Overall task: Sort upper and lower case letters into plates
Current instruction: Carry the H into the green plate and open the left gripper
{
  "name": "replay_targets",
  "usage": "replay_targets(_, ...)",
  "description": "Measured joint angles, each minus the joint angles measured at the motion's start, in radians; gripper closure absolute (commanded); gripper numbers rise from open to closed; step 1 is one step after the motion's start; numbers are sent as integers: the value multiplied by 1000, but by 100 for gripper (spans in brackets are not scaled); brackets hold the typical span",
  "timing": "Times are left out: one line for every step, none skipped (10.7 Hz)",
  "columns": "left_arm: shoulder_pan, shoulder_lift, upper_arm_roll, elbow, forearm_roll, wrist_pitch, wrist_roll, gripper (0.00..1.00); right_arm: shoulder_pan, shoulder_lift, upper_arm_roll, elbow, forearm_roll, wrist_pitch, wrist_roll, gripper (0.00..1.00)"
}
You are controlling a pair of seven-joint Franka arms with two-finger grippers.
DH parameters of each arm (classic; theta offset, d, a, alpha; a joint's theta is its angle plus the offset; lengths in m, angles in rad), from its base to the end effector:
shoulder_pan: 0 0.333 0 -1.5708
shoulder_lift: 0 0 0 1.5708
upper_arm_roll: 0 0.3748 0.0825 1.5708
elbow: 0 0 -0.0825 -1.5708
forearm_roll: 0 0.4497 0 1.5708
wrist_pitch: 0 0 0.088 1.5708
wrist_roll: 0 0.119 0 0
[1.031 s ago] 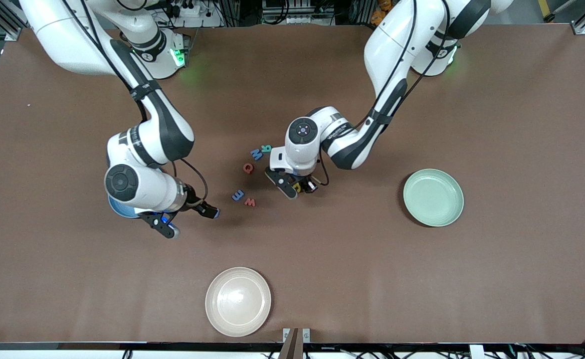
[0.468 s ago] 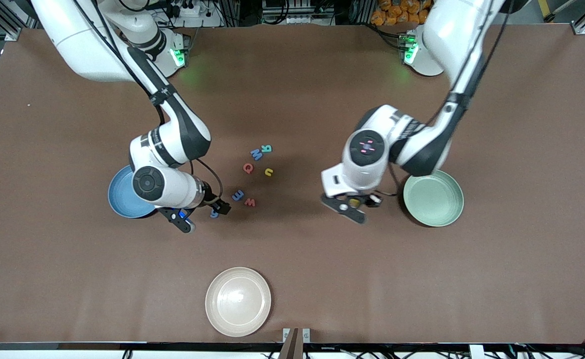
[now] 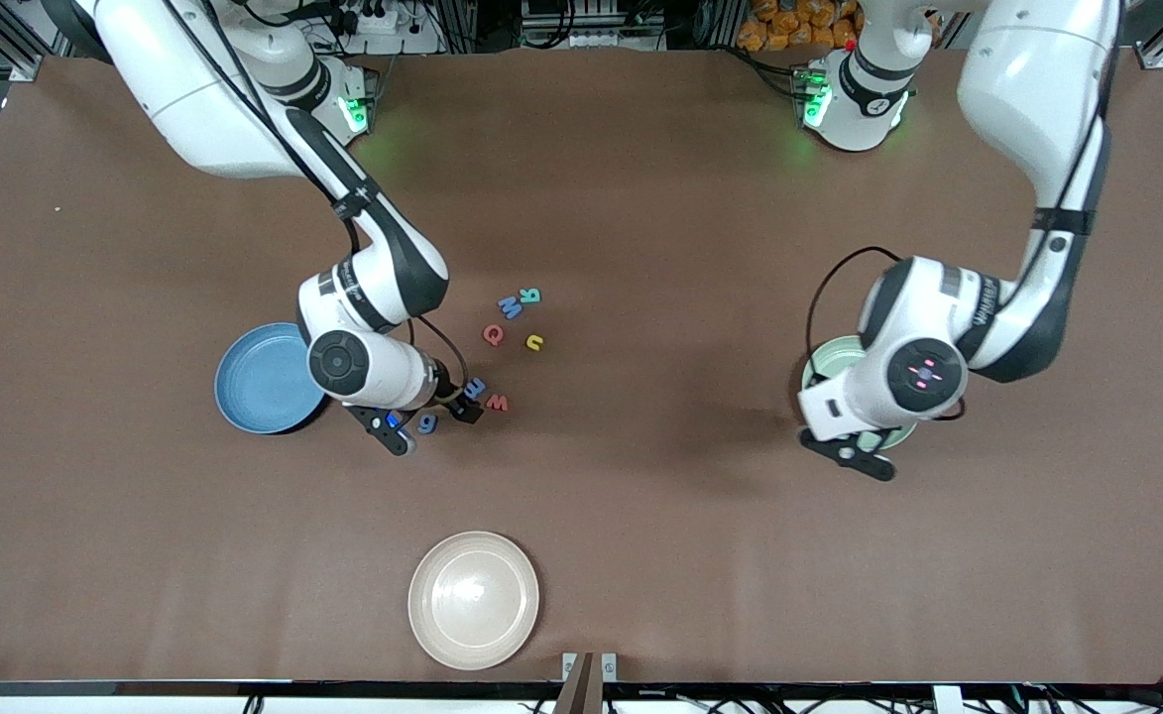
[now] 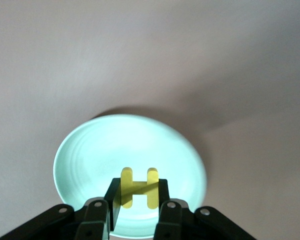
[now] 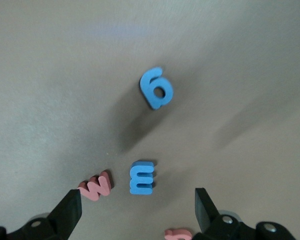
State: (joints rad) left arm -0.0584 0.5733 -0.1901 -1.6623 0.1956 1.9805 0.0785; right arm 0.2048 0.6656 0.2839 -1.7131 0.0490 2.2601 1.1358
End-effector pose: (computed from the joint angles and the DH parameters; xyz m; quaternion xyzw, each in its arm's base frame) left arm 0.7181 -0.1525 0.2594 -0.9715 0.2019 0.1172 0.0416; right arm 0.6645 0.3333 0.1973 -0.9278 0.3545 0.1098 0.0385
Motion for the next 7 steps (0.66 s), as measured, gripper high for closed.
replay_targets(32,12,-1,-34,-30,18,2,100,8,1,0,-32,0,38,7,0)
replay_targets(41,20,-1,-60,-56,27,0,100,12,1,0,-52,0,56,12,0)
replay_targets(39,21,-4,-78,-66,28,-16,87,12,1,0,-57,0,60,13,0)
replay_targets(34,20,-8,-85,-66,28,-43,65,12,1,0,-58,0,60,16,0)
replay_targets(31,18,-11,-87,-66,28,-56,48,12,1,0,-62,0,62,19,0)
replay_targets(32,14,-12,-86,-66,28,-60,41,12,1,0,-68,-1,67,21,0)
replay_targets(33,6,-12,-86,-66,28,-60,33,13,1,0,-76,-2,79,21,0)
